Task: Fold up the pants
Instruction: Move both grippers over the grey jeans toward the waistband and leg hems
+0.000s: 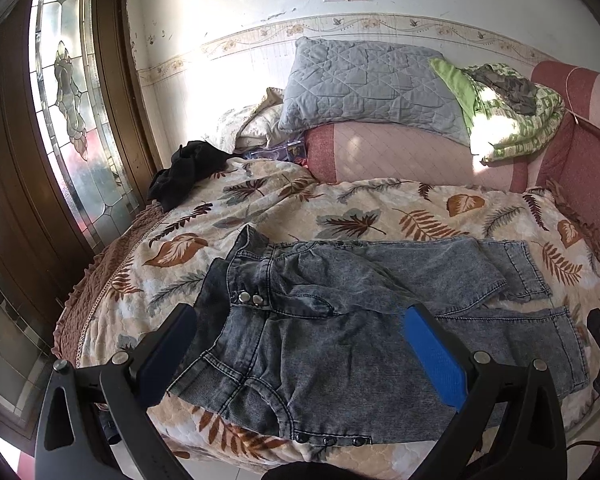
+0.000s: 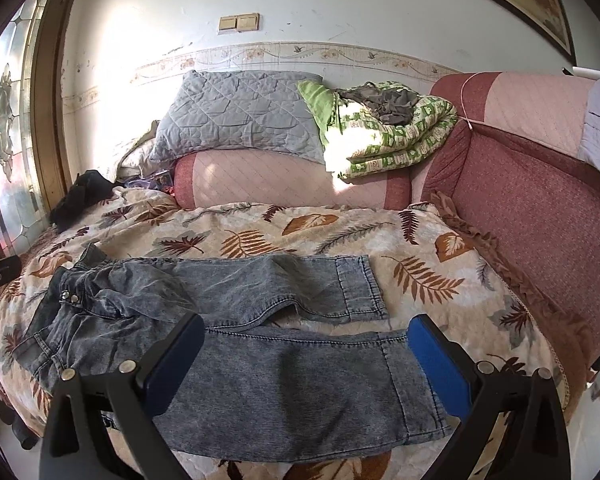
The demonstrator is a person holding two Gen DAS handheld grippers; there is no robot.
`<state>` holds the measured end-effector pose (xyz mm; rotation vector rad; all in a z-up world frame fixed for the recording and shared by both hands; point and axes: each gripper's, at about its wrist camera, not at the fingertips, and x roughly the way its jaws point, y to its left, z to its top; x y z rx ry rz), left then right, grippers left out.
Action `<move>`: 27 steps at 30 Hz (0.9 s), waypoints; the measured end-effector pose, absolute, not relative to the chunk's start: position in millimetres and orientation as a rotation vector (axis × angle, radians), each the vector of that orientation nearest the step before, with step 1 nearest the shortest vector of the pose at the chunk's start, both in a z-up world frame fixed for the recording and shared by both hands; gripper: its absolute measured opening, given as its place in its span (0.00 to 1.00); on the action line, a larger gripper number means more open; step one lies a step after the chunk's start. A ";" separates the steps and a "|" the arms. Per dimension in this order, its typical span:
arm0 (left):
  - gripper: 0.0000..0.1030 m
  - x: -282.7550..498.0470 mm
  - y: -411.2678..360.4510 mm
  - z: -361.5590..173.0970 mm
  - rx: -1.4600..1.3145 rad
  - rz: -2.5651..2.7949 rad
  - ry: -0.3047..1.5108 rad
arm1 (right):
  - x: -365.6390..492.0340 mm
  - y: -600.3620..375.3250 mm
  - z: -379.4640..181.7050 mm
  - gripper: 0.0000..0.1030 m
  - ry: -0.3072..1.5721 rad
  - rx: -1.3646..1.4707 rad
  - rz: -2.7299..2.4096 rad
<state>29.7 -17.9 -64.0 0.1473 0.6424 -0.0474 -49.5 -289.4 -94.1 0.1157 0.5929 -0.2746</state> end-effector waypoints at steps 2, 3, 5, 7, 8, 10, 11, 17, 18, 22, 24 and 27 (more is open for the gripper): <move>1.00 30.0 -22.6 -67.6 0.153 -0.058 0.652 | -48.8 -293.3 -96.6 1.00 0.602 0.123 -0.281; 1.00 30.3 -24.8 -69.1 0.155 -0.063 0.655 | -48.5 -295.3 -98.2 1.00 0.604 0.125 -0.284; 1.00 31.3 -28.6 -72.3 0.160 -0.072 0.661 | -47.2 -298.1 -101.4 1.00 0.613 0.130 -0.293; 1.00 32.8 -32.4 -75.6 0.161 -0.081 0.671 | -45.6 -301.0 -104.4 1.00 0.622 0.136 -0.296; 1.00 33.5 -34.7 -77.0 0.164 -0.086 0.674 | -44.8 -302.1 -105.8 1.00 0.626 0.139 -0.299; 1.00 35.4 -38.9 -79.5 0.171 -0.094 0.680 | -43.1 -304.1 -108.5 1.00 0.634 0.143 -0.303; 1.00 36.2 -40.5 -80.7 0.173 -0.097 0.683 | -42.3 -304.9 -109.9 1.00 0.637 0.145 -0.304; 1.00 41.3 -46.4 -85.8 0.178 -0.104 0.697 | -37.6 -308.9 -117.0 1.00 0.654 0.152 -0.309; 1.00 41.8 -47.1 -86.5 0.180 -0.104 0.698 | -37.2 -309.3 -118.0 1.00 0.656 0.154 -0.308; 1.00 43.5 -49.2 -90.1 0.185 -0.105 0.706 | -34.7 -311.7 -121.1 1.00 0.664 0.157 -0.308; 1.00 44.5 -50.0 -91.3 0.189 -0.105 0.709 | -33.6 -313.4 -122.7 1.00 0.667 0.159 -0.309; 1.00 45.2 -50.0 -91.6 0.188 -0.105 0.710 | -32.8 -313.3 -124.5 1.00 0.673 0.163 -0.309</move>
